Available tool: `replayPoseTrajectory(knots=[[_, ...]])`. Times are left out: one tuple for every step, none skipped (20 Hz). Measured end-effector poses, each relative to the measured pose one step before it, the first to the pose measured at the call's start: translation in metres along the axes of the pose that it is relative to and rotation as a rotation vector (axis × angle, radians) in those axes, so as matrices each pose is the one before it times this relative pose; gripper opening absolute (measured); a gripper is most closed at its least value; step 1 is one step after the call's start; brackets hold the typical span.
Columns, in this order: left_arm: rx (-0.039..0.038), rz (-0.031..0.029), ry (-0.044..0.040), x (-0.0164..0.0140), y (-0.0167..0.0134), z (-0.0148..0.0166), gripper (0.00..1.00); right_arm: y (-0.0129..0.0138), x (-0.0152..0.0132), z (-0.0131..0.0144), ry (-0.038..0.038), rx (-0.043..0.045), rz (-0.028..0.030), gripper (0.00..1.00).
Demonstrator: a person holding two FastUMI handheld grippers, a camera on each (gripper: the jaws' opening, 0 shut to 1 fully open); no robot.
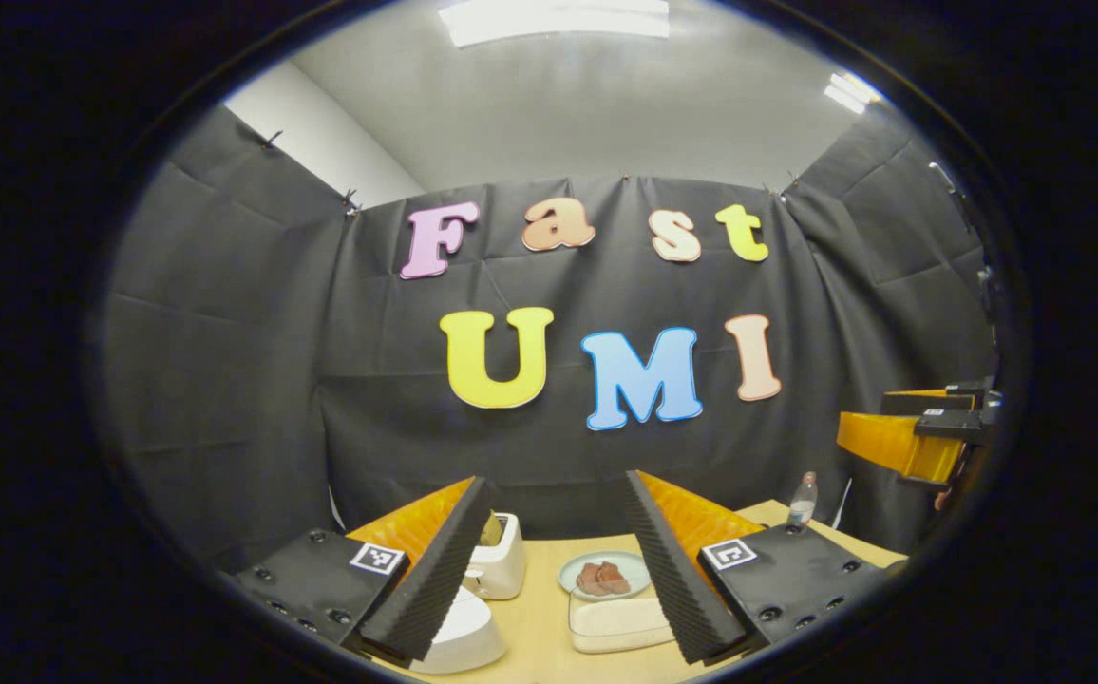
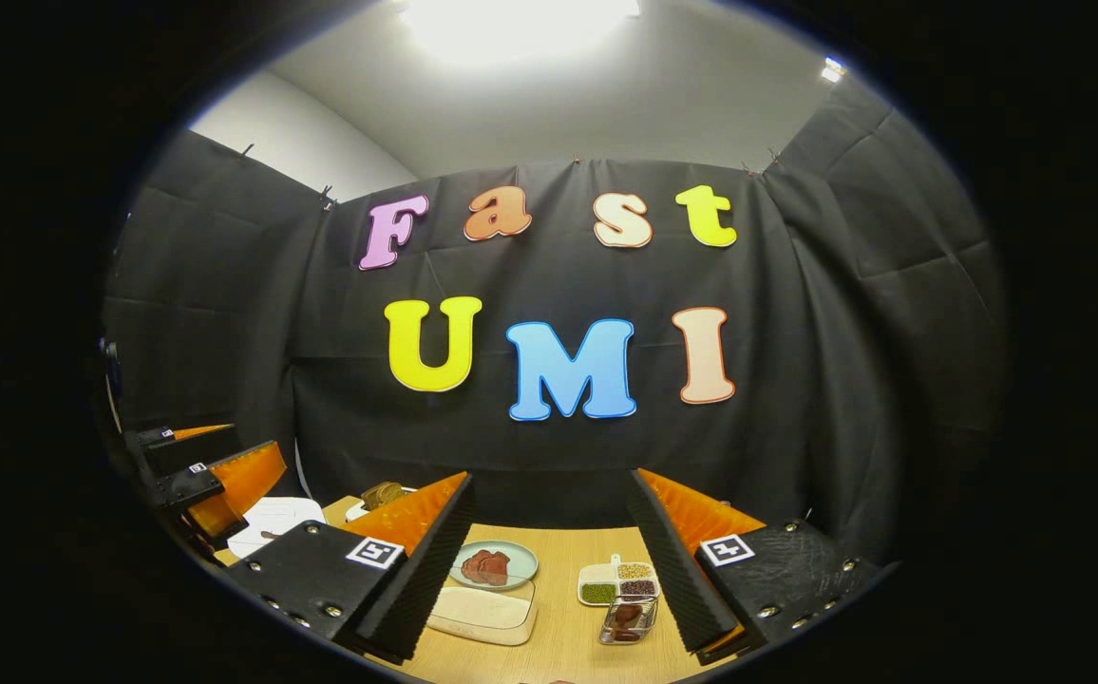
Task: Close the left gripper, press the button to open the rice cooker; take a wooden spoon from the chopstick holder with the right hand, scoop a spoonful of rice and pour it into the rice cooker, then put the wooden spoon back into the chopstick holder.
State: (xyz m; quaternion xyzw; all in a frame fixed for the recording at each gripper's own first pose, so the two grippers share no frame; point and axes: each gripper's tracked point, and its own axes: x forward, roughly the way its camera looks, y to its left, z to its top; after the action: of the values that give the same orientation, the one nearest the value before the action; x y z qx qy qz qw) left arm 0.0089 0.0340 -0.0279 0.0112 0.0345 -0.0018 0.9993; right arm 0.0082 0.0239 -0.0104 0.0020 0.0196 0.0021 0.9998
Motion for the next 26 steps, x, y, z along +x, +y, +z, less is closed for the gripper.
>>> replayPoseTrajectory(knots=[[0.01103,0.00113,0.00213,0.00184,0.00213,-0.0014,0.98,0.00053,0.00018,-0.00221,0.00463,0.00246,0.00106,0.98],[0.0115,0.00223,0.00256,0.00178,0.00431,-0.00249,0.98,0.00102,0.00138,-0.00108,0.00447,0.00289,0.00265,0.98],[0.00797,0.00194,0.00806,0.00277,0.00383,-0.00318,0.94,0.00028,0.00101,-0.00216,0.0045,0.00216,0.0015,0.98],[0.00247,-0.00141,0.00976,0.00174,0.00416,-0.00536,0.91,-0.00032,0.00083,-0.0014,0.00477,0.00096,0.0006,0.98],[0.00396,0.01003,0.01219,0.00284,0.00599,-0.0044,0.87,-0.00001,0.00038,-0.00198,0.00419,-0.00018,-0.00019,0.98],[0.00277,0.01346,0.01222,0.00428,0.00997,-0.00663,0.76,-0.00098,-0.0009,0.00103,-0.00495,0.00212,-0.00157,0.98],[-0.00221,0.01336,0.01211,0.00318,0.00915,-0.0028,0.64,-0.00161,-0.00048,0.00281,-0.01037,0.00252,-0.00372,0.98],[-0.0072,0.01408,0.01614,0.00489,0.00906,-0.00551,0.53,-0.00185,-0.00021,0.00254,-0.009,0.00029,-0.00601,0.98],[-0.00393,0.0214,0.02258,0.00429,0.01206,-0.00663,0.46,-0.00127,-0.00034,-0.00045,-0.00333,-0.00355,-0.00537,0.98],[-0.00917,0.00812,0.02438,0.00638,0.01095,-0.00929,0.29,-0.0008,0.00109,-0.00123,0.00168,-0.00539,-0.00304,0.98],[-0.01648,-0.00096,0.02855,0.00679,0.00597,-0.00798,0.3,-0.00042,0.00028,-0.00237,0.00499,-0.00381,-0.00196,0.98],[-0.02257,0.0002,0.03186,0.00694,0.0085,-0.01223,0.12,-0.00052,0.0009,-0.00221,0.00775,-0.00135,-0.0011,0.98],[-0.02552,0.01215,0.03464,0.01097,0.01333,-0.01258,0.15,-0.0002,0.00004,-0.00309,0.00708,-0.00029,-0.00168,0.98],[-0.02462,0.00092,0.0373,0.00296,0.01234,-0.00889,0.05,-0.00113,-0.00004,-0.00223,0.00757,-0.00105,-0.00318,0.98],[-0.01923,-0.00549,0.03871,0.00718,0.01021,-0.00794,0.08,-0.00089,-0.00026,-0.00337,0.00774,-0.00237,-0.00221,0.98],[-0.01456,-0.00575,0.03983,0.00909,0.00937,-0.01377,0.09,-0.00087,0.00012,-0.00322,0.00835,-0.00371,-0.00203,0.98],[-0.01299,-0.00576,0.03678,0.00792,0.00991,-0.01116,0.09,-0.00143,0.00058,-0.0036,0.00819,-0.00379,-0.00269,0.98],[-0.00824,-0.00536,0.03529,0.00586,0.01104,-0.01032,0.09,-0.00151,0.00023,-0.00278,0.00894,-0.00292,-0.00432,0.98],[-0.00388,0.00017,0.03027,0.00578,0.00978,-0.00733,0.09,-0.00091,0.00069,-0.00298,0.00854,-0.00071,-0.00503,0.98],[-0.00297,0.00354,0.02369,0.00654,0.00892,-0.00817,0.09,-0.00074,0.00084,-0.00127,0.00702,0.00084,-0.00349,0.98],[-0.00658,0.0057,0.02344,0.00538,0.00821,-0.00711,0.09,-0.00094,0.00155,-0.00241,0.0073,0.00253,-0.00342,0.98],[-0.01368,0.0073,0.02788,0.00653,0.00762,-0.01167,0.09,-0.00033,0.00139,-0.00118,0.00582,0.00264,-0.00342,0.98],[-0.02111,0.00733,0.0326,0.00587,0.00646,-0.01136,0.09,-0.00019,-0.00019,-0.00131,0.00485,0.00164,-0.00277,0.98],[-0.02095,0.00541,0.03556,0.00845,0.00634,-0.0112,0.09,-0.00041,0.00093,-0.00095,0.00503,-0.00112,-0.00205,0.98],[-0.01249,0.00983,0.02887,0.00651,0.00486,-0.00807,0.09,-0.00009,0.00105,-0.00175,0.0046,-0.00217,-0.00061,0.98],[0.00323,0.01414,0.01737,0.00763,0.00531,-0.00972,0.09,0.00026,0.00073,-0.00078,0.00426,-0.00248,-0.00077,0.98]])
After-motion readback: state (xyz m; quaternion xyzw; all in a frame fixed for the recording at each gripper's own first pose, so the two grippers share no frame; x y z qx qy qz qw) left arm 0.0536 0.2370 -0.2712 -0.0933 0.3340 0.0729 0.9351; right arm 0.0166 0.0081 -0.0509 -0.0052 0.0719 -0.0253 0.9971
